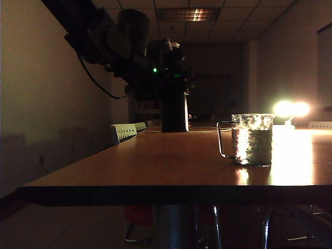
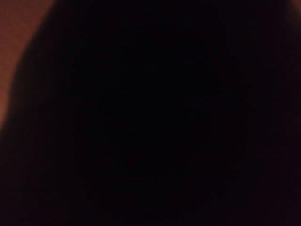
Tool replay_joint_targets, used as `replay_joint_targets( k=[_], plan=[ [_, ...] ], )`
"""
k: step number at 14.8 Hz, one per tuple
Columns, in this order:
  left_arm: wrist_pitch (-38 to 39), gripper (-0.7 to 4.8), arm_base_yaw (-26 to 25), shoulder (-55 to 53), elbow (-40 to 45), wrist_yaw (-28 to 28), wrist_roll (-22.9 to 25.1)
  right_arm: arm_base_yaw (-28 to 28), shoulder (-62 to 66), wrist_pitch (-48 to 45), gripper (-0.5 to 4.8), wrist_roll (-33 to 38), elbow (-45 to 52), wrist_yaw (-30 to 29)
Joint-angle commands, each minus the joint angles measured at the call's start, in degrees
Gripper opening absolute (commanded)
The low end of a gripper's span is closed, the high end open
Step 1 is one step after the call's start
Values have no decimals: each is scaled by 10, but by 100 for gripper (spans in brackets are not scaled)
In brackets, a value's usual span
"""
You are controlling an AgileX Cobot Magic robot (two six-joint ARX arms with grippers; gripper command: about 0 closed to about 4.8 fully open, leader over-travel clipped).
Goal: Pick up the black thermos cup, pour some water from it into the cup, and then put the thermos cup back on the table.
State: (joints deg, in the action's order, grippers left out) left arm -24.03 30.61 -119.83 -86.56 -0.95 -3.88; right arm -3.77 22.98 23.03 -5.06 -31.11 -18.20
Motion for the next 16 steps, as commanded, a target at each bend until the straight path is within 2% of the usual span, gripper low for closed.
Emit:
replay_joint_targets(
  k=[1,16],
  plan=[
    [-8,300,2,4,-3,-80,31,0,0,-10,-5,-1,-3,1],
    [-61,309,-9,-40,0,-68,39,0,0,-10,-5,-1,-3,1]
  ],
)
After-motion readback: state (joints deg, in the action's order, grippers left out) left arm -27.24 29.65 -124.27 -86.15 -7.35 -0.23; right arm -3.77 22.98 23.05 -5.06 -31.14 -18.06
